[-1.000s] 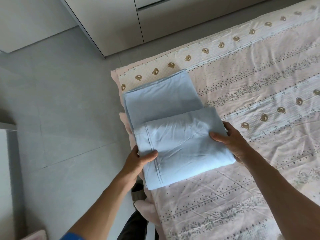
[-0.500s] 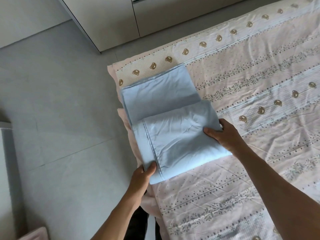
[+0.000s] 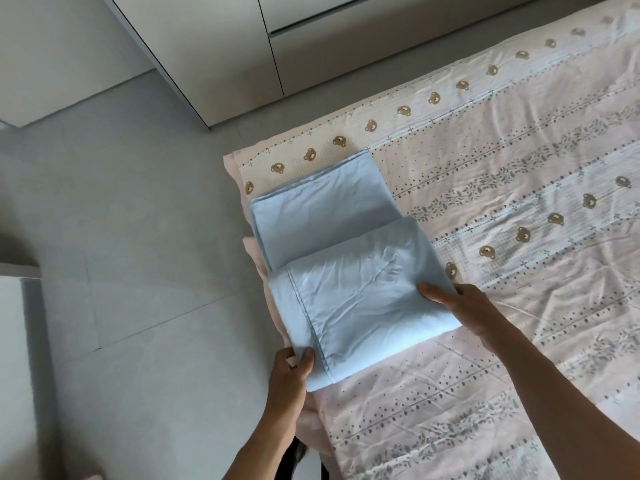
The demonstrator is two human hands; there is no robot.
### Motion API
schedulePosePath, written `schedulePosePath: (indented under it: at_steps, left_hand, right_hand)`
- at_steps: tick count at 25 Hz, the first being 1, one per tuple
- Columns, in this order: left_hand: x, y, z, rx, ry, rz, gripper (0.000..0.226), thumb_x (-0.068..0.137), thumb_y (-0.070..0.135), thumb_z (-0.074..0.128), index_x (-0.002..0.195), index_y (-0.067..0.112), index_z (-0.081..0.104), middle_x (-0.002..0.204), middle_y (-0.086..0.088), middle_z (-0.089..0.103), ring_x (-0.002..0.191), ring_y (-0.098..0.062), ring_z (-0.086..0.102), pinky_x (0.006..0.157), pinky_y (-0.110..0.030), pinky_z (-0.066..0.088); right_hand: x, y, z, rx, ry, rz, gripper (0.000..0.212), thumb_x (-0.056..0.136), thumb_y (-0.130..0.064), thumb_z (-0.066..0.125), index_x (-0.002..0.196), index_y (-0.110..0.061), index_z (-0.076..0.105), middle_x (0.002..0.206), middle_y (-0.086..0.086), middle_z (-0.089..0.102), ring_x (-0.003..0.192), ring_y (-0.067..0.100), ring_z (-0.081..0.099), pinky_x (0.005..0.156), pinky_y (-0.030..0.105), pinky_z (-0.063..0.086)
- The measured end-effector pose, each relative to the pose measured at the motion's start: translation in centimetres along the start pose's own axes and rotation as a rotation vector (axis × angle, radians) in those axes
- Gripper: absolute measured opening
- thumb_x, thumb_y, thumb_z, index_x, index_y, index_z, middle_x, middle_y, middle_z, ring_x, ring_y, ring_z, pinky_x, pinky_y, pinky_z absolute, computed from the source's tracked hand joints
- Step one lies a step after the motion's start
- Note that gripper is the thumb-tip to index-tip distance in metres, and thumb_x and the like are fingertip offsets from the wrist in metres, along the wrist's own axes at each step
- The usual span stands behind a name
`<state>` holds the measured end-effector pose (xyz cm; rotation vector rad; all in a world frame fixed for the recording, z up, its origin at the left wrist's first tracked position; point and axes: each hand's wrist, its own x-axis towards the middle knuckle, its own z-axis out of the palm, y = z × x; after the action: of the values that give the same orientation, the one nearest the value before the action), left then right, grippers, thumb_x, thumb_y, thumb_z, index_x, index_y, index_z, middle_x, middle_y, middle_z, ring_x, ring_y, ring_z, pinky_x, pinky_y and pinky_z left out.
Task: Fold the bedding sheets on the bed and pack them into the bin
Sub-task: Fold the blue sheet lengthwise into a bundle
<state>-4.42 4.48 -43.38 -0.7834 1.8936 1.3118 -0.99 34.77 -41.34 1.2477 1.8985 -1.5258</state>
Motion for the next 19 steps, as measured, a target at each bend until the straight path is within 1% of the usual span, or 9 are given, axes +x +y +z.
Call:
schedulePosePath:
  at_steps: [3,5,8,10,12,14,16,18,19]
  left_hand:
    - [-1.3,3.8,-1.3,-0.101,-0.006,0.013,0.044,0.086,0.018,0.072,0.124,0.032,0.054,0.109,0.006,0.065,0.098,-0.014,0.064,0.090,-0.038,0.052]
    - [-2.1,7.0,-3.1,-0.134,0.001,0.021,0.057,0.081,0.026,0.073,0.131,0.041,0.052,0.110,0.008,0.066,0.101,-0.016,0.064,0.090,-0.040,0.051]
    - [-1.6,15.2,-6.6,-0.198,-0.131,-0.006,0.027,0.089,0.043,0.057,0.105,0.025,0.069,0.082,0.004,0.072,0.079,-0.019,0.059,0.073,-0.034,0.039]
    - [0.9,21.4,-8.2,-0.280,-0.221,0.005,0.045,0.094,0.055,0.045,0.090,0.017,0.068,0.064,0.002,0.062,0.061,-0.016,0.047,0.063,-0.032,0.032]
    - [5.0,26.9,-8.0,-0.258,-0.229,0.080,0.055,0.083,0.071,0.049,0.088,0.018,0.066,0.064,0.002,0.052,0.056,-0.012,0.040,0.058,-0.031,0.028]
    - [9.9,29.9,-6.4,-0.082,-0.188,0.170,0.056,0.072,0.074,0.061,0.096,0.024,0.067,0.081,0.006,0.064,0.071,-0.012,0.055,0.064,-0.030,0.036]
    - [14.4,30.3,-4.1,0.076,-0.227,0.237,0.043,0.075,0.051,0.076,0.106,0.024,0.065,0.100,0.009,0.071,0.089,-0.010,0.067,0.072,-0.028,0.047]
    - [16.8,29.2,-2.4,0.100,-0.168,0.264,0.044,0.075,0.029,0.083,0.111,0.022,0.059,0.105,0.006,0.070,0.089,-0.009,0.068,0.069,-0.022,0.051]
    - [17.3,28.2,-2.2,0.082,-0.074,0.265,0.047,0.074,0.027,0.084,0.111,0.020,0.056,0.105,0.003,0.068,0.088,-0.011,0.068,0.068,-0.023,0.051]
  right_hand:
    - [-0.8,-2.9,-0.6,0.067,0.048,0.035,0.058,0.053,-0.050,0.074,0.093,-0.008,0.069,0.089,0.012,0.071,0.081,0.029,0.066,0.069,0.036,0.050]
    - [-0.9,-6.5,-1.5,0.100,0.013,0.043,0.058,0.057,-0.045,0.077,0.105,-0.014,0.065,0.096,0.011,0.070,0.085,0.029,0.066,0.069,0.038,0.054]
    - [0.5,-14.4,-2.7,0.189,-0.023,0.050,0.032,0.087,-0.039,0.065,0.106,-0.013,0.068,0.084,0.013,0.072,0.071,0.030,0.068,0.056,0.034,0.056]
    - [2.4,-20.0,-2.8,0.254,0.001,0.080,0.037,0.093,-0.046,0.056,0.100,-0.012,0.067,0.071,0.013,0.072,0.056,0.025,0.064,0.046,0.027,0.049]
    - [5.1,-23.9,-2.1,0.271,0.019,0.075,0.045,0.093,-0.054,0.053,0.103,-0.012,0.064,0.082,0.014,0.073,0.064,0.026,0.064,0.052,0.028,0.049]
    - [8.7,-25.4,0.0,0.156,0.062,0.024,0.046,0.092,-0.053,0.057,0.115,-0.013,0.062,0.098,0.013,0.070,0.078,0.027,0.064,0.064,0.031,0.050]
    - [12.5,-24.5,2.7,-0.125,0.124,-0.056,0.049,0.085,-0.048,0.069,0.121,-0.016,0.061,0.113,0.009,0.067,0.091,0.026,0.063,0.070,0.031,0.051]
    - [14.8,-22.6,4.8,-0.353,0.250,-0.109,0.059,0.070,-0.051,0.077,0.118,-0.021,0.059,0.119,0.007,0.061,0.104,0.029,0.061,0.084,0.039,0.054]
    - [15.6,-21.6,5.2,-0.334,0.279,-0.111,0.066,0.064,-0.051,0.080,0.117,-0.022,0.055,0.119,0.008,0.058,0.106,0.030,0.060,0.088,0.044,0.053]
